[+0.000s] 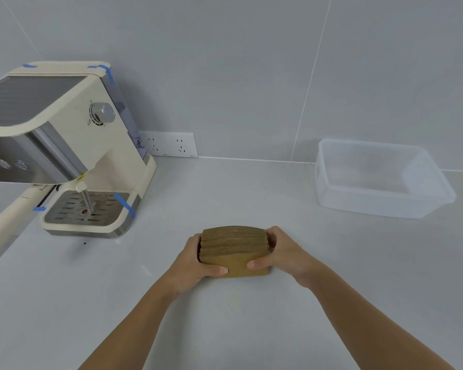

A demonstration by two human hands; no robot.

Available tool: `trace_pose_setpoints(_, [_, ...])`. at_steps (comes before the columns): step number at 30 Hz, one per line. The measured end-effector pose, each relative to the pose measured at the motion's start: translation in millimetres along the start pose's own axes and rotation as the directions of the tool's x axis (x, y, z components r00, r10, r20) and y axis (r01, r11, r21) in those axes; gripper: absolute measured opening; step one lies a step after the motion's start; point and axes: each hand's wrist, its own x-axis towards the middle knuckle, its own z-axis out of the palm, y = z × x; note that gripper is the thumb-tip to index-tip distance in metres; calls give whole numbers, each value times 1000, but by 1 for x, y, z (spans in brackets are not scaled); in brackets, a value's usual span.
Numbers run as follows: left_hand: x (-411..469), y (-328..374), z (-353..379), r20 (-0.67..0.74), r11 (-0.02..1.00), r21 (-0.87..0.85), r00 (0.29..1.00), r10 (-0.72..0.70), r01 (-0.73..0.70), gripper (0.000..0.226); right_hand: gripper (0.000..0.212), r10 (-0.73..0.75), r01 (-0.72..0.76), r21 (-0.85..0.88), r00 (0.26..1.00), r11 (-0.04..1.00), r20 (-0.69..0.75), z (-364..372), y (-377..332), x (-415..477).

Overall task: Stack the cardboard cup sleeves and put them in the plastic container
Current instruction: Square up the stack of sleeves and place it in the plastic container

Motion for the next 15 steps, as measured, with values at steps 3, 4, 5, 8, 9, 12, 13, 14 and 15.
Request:
trace_pose_setpoints(3, [-7, -10, 10, -8, 994, -26, 994, 107, -107, 71, 64, -95, 96, 22, 995, 995, -41, 6, 11, -10])
trace_pose_setpoints(4, [-8, -13, 13, -12, 992, -22, 992, 124, -124, 71, 66, -124, 126, 36, 991, 991, -47, 8, 15, -12])
trace_pose_setpoints(5, [-8, -16, 16, -18, 991, -21, 991, 130, -130, 72, 69, -145, 148, 57, 988, 987, -53, 10, 18, -14])
trace_pose_setpoints(8, [-10, -22, 21, -45, 990, -60, 992, 121, -124, 75, 77, -172, 182, 144, 982, 973, -75, 20, 26, -14])
trace_pose_setpoints(9, [-11, -23, 23, -51, 989, -84, 992, 119, -123, 77, 78, -177, 189, 174, 981, 966, -81, 24, 27, -14])
trace_pose_setpoints(12, [-13, -26, 30, -82, 972, -191, 989, 125, -138, 81, 76, -194, 217, 265, 975, 939, -111, 34, 30, -15])
trace_pose_setpoints(13, [-14, -26, 32, -96, 965, -221, 988, 124, -143, 81, 73, -204, 231, 290, 972, 929, -120, 37, 30, -17])
trace_pose_setpoints(14, [-14, -27, 33, -111, 960, -238, 987, 121, -144, 82, 70, -214, 243, 316, 969, 917, -124, 38, 30, -18])
trace_pose_setpoints(15, [-14, -27, 35, -122, 958, -247, 986, 116, -144, 82, 67, -221, 251, 340, 967, 906, -126, 39, 30, -18])
